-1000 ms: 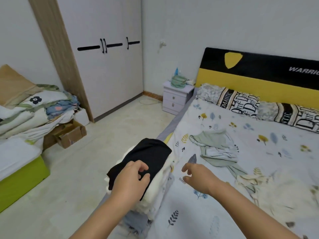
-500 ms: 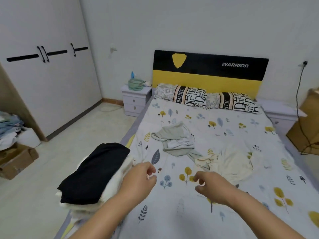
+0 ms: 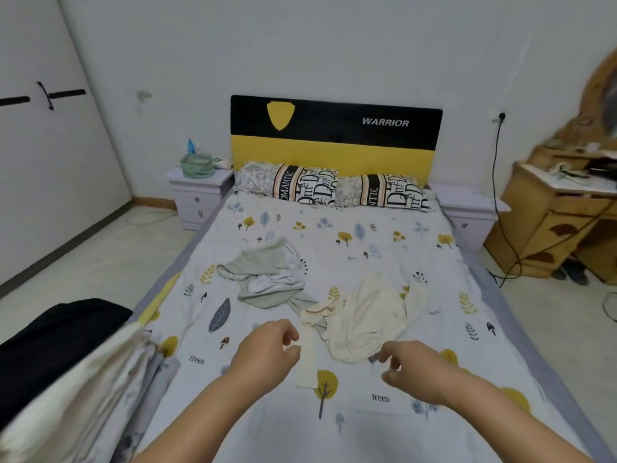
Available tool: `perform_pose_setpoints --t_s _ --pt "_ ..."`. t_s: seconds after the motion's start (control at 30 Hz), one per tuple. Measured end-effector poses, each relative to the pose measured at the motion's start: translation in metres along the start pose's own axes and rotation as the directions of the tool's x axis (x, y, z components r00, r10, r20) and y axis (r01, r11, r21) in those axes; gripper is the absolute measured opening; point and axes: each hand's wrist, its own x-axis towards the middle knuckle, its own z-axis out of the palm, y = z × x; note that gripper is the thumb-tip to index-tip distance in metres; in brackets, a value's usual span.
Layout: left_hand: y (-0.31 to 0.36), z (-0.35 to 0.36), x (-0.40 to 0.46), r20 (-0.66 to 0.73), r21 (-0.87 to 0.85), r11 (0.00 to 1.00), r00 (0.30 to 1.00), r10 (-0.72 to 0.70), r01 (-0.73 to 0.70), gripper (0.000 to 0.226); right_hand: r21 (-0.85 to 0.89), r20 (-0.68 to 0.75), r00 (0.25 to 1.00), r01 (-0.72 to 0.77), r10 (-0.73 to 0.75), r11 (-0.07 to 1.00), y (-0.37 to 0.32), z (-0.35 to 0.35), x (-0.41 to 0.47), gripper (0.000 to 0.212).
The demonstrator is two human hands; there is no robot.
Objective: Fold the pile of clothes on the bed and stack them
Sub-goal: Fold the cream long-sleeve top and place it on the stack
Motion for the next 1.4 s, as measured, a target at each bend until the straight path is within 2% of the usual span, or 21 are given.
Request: perform_pose_setpoints --t_s 0.2,0.33,0.7,0.8,0.9,1.03,1.17,1.27,1.33,1.4 --pt "0.027 0.042 0.049 0.092 0.071 0.997 0.996 0.012 -0.018 0.019 0.032 0.035 0.994 -0.105 0.104 0.994 0.059 -0.003 0.033 0.033" --pt "0.029 0.076 0.091 0.158 0.127 0.992 0.987 -0.007 -0.014 0.022 0.054 0.077 0.993 -0.097 0.092 0.994 0.09 0.005 0.068 0.037" --pt "-0.002 0.206 0.216 0.294 0.275 0.961 0.955 -0.044 -0.041 0.03 -0.001 0.084 0.981 -0.175 0.175 0.985 0.164 0.067 0.214 0.031" --pt "-0.022 0.247 0.246 0.312 0.339 0.939 0.949 -0.045 -0.067 0.036 -0.063 0.0 0.981 -0.196 0.196 0.979 0.177 0.101 0.26 0.039" --pt "-0.045 0.287 0.27 0.311 0.397 0.914 0.949 -0.046 -0.086 0.046 -0.127 -0.085 0.977 -0.203 0.194 0.971 0.187 0.134 0.298 0.056" --pt "-0.075 0.334 0.301 0.302 0.409 0.908 0.953 -0.034 -0.097 0.069 -0.156 -0.096 0.975 -0.214 0.201 0.964 0.194 0.17 0.344 0.08" --pt "-0.094 0.374 0.327 0.313 0.42 0.893 0.949 0.029 -0.165 0.085 -0.264 -0.163 0.974 -0.194 0.154 0.945 0.197 0.196 0.382 0.084" --pt "-0.108 0.396 0.339 0.436 0.454 0.867 0.9 -0.017 -0.204 0.085 -0.33 -0.155 0.982 -0.151 0.104 0.932 0.198 0.214 0.405 0.069" --pt "-0.115 0.401 0.339 0.471 0.469 0.849 0.882 -0.01 -0.241 0.066 -0.36 -0.08 0.994 -0.099 0.075 0.928 0.196 0.224 0.412 0.052" --pt "-0.117 0.4 0.334 0.409 0.488 0.822 0.909 0.081 -0.293 0.044 -0.355 -0.069 0.996 -0.084 0.063 0.931 0.192 0.233 0.408 0.037"
